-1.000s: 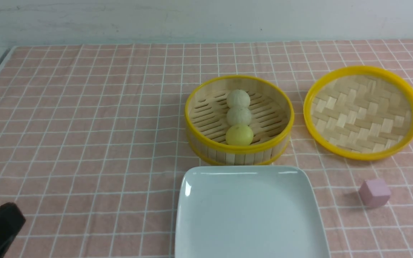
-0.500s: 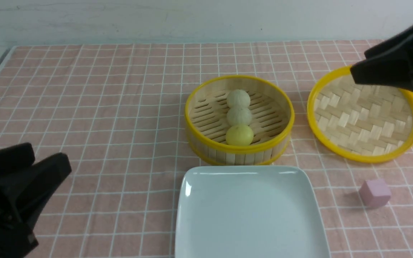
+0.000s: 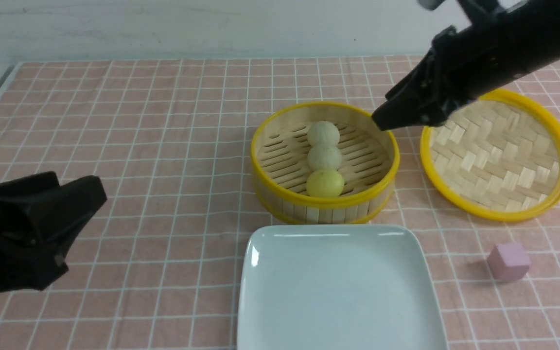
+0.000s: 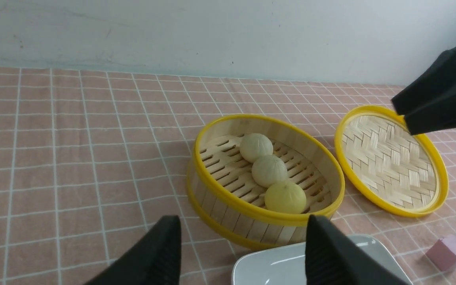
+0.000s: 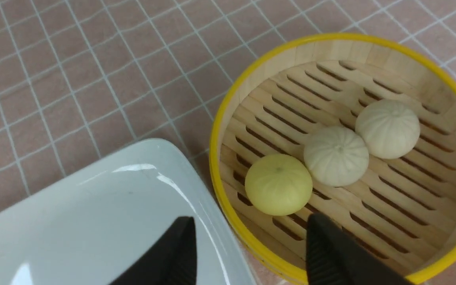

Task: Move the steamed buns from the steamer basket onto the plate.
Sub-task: Use the right arm to grab the steamed stuffed bun that is closest to it

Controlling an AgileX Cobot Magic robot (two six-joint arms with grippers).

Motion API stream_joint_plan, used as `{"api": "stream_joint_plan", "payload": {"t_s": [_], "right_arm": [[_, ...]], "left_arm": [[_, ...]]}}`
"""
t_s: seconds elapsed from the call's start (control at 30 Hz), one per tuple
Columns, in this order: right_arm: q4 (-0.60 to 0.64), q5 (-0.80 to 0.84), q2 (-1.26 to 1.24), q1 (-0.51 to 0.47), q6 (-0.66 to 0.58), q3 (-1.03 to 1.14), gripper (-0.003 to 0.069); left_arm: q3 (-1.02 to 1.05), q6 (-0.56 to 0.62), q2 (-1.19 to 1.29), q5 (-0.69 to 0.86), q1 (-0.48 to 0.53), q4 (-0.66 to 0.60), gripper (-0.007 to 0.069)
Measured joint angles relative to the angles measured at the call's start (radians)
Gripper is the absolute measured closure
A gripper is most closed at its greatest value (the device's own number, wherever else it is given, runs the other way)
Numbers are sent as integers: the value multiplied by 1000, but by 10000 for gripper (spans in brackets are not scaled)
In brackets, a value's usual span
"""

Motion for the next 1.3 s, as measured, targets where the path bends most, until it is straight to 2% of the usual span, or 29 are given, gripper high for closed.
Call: {"api": "stream_joint_plan", "payload": {"t_s": [0.07, 0.2, 0.33, 0.63, 0.93, 1.3], "right_arm": [[-8, -4, 41, 9, 1, -20, 277], [-31, -11, 183, 48, 2, -126, 277], [-45, -20, 265, 80, 14, -184, 276], [-110, -88, 329, 121, 65, -198, 184], [-208, -80, 332, 121, 134, -199, 183], [-211, -64, 356, 125, 158, -200, 184]], "left_arm": [[0, 29, 16, 4, 0, -26, 188], [0, 172, 43, 3, 0, -155, 188], [0, 225, 47, -12, 0, -237, 188], [0, 240, 47, -19, 0, -268, 188], [0, 240, 47, -22, 0, -268, 188], [0, 244, 47, -25, 0, -268, 188]]}}
